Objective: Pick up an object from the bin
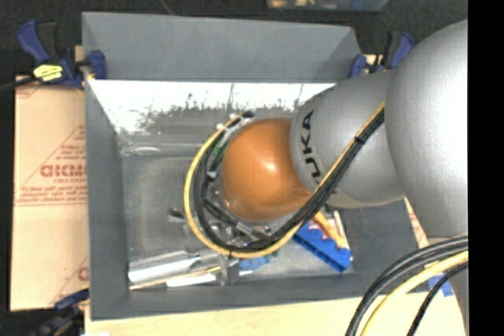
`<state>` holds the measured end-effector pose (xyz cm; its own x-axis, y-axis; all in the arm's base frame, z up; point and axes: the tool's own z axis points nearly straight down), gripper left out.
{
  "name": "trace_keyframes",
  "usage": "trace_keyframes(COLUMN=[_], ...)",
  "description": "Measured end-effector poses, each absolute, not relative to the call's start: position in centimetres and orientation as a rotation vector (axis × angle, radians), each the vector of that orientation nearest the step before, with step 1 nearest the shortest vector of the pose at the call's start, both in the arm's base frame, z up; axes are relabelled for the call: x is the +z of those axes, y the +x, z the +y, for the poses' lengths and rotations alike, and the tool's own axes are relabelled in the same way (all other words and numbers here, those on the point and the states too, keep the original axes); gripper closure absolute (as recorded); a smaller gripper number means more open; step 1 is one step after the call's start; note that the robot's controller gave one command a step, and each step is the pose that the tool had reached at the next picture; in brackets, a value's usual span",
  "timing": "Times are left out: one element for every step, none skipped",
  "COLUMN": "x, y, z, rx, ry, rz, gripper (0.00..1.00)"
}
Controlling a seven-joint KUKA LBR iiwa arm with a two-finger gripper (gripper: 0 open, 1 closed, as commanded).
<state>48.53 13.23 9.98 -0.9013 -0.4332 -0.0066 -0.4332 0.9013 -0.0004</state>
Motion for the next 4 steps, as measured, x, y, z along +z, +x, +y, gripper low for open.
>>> trace_keyframes(x=[7.3,7.2,7.2,11.5], y=[48.0,47.6,47.5,47.2], z=[15.2,16.4,16.4,16.3], rx=[0.008,0.001,0.001,0.001], ry=[-0.725,-0.836,-0.835,-0.836], rz=[3.021,3.005,3.006,3.018], gripper=[0.00,1.00,1.00,1.00])
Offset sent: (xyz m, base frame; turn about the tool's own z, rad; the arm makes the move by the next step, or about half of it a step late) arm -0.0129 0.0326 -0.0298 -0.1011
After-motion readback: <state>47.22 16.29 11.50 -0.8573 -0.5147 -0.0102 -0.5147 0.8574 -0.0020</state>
